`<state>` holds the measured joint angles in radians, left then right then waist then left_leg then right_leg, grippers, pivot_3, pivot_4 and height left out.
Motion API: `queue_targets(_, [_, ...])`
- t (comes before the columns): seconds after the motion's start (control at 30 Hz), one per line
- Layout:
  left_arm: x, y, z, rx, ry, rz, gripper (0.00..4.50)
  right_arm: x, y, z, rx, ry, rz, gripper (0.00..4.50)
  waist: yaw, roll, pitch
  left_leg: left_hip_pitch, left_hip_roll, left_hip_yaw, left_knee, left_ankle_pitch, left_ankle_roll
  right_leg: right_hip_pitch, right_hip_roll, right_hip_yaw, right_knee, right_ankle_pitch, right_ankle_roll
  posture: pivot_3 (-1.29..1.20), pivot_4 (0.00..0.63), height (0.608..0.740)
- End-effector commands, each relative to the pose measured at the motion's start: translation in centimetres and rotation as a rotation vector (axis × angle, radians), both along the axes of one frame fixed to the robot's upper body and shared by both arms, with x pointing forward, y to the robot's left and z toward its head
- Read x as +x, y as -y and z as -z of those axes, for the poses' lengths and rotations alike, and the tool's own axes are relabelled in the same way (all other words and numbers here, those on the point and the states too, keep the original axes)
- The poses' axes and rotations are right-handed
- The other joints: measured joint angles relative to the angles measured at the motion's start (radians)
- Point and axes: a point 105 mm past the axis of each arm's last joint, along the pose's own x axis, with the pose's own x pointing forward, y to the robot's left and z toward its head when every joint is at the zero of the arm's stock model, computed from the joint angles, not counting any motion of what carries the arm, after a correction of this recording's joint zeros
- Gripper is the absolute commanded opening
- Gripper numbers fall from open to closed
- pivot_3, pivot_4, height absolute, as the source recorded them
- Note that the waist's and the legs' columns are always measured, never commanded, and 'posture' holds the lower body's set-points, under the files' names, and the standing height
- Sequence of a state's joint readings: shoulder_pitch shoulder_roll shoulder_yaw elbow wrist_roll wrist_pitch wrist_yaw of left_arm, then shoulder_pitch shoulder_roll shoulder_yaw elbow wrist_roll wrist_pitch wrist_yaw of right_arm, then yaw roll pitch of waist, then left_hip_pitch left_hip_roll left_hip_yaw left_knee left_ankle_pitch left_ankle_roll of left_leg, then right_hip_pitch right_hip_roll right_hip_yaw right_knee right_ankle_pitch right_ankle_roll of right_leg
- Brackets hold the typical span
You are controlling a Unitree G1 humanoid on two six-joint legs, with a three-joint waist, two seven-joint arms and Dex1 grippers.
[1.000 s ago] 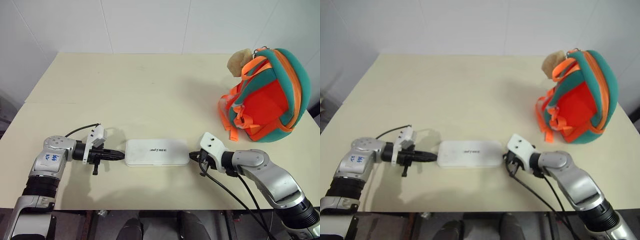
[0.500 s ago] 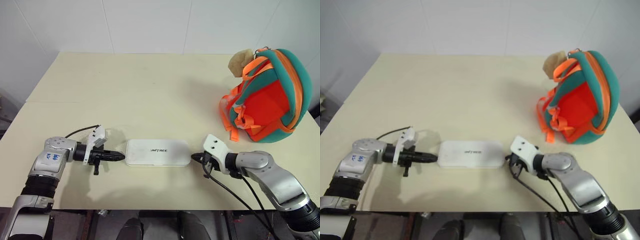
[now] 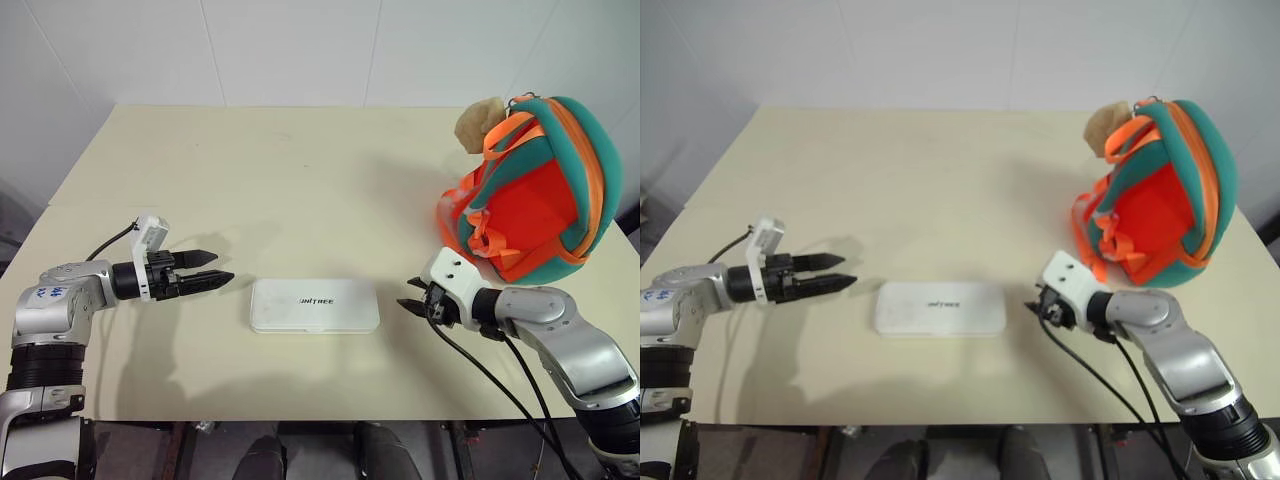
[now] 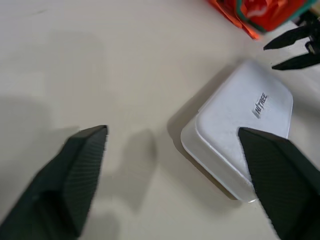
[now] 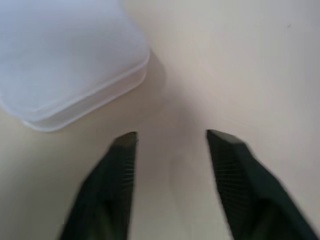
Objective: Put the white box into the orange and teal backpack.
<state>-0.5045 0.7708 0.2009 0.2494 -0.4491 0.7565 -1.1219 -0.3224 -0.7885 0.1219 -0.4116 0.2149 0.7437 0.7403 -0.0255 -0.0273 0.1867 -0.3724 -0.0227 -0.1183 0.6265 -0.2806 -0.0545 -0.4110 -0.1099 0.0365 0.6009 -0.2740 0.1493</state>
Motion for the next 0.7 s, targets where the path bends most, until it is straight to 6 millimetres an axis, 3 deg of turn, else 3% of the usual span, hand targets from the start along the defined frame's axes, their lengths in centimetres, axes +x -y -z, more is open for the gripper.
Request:
queue_targets(0.03, [0.1, -0.2, -1.3, -0.046, 0.04, -0.033, 4.5, 0.5, -0.1, -0.7, -0.004, 0.041, -0.004, 3.99, 0.0, 0.0, 0.0, 0.0, 0.0, 0.0, 0.0, 0.0, 0.0, 0.0, 0.0, 0.0, 0.0, 0.0, 0.0, 0.0, 0.15, 0.74])
queue_targets(0.1, [0.1, -0.4, -1.3, -0.049, 0.054, -0.047, 4.5, 0.8, 0.1, -0.8, -0.009, 0.048, 0.003, 4.46, 0.0, 0.0, 0.0, 0.0, 0.0, 0.0, 0.0, 0.0, 0.0, 0.0, 0.0, 0.0, 0.0, 0.0, 0.0, 0.0, 0.15, 0.74])
queue_targets(0.47, [-1.5, -0.9, -1.0, -0.079, 0.045, -0.058, 4.5, 1.4, 0.1, -0.4, -0.062, 0.083, -0.005, 4.46, 0.0, 0.0, 0.0, 0.0, 0.0, 0.0, 0.0, -0.001, -0.002, 0.0, 0.0, 0.0, -0.001, 0.0, 0.0, 0.0, 0.15, 0.74])
queue_targets(0.7, [-1.9, -0.5, -0.4, -0.127, -0.126, -0.106, 4.5, 1.7, -0.4, 0.2, -0.055, 0.086, -0.01, 4.46, 0.0, 0.0, 0.0, 0.0, 0.0, 0.0, 0.0, -0.001, -0.002, 0.0, 0.0, 0.0, 0.0, 0.0, 0.0, 0.0, 0.15, 0.74])
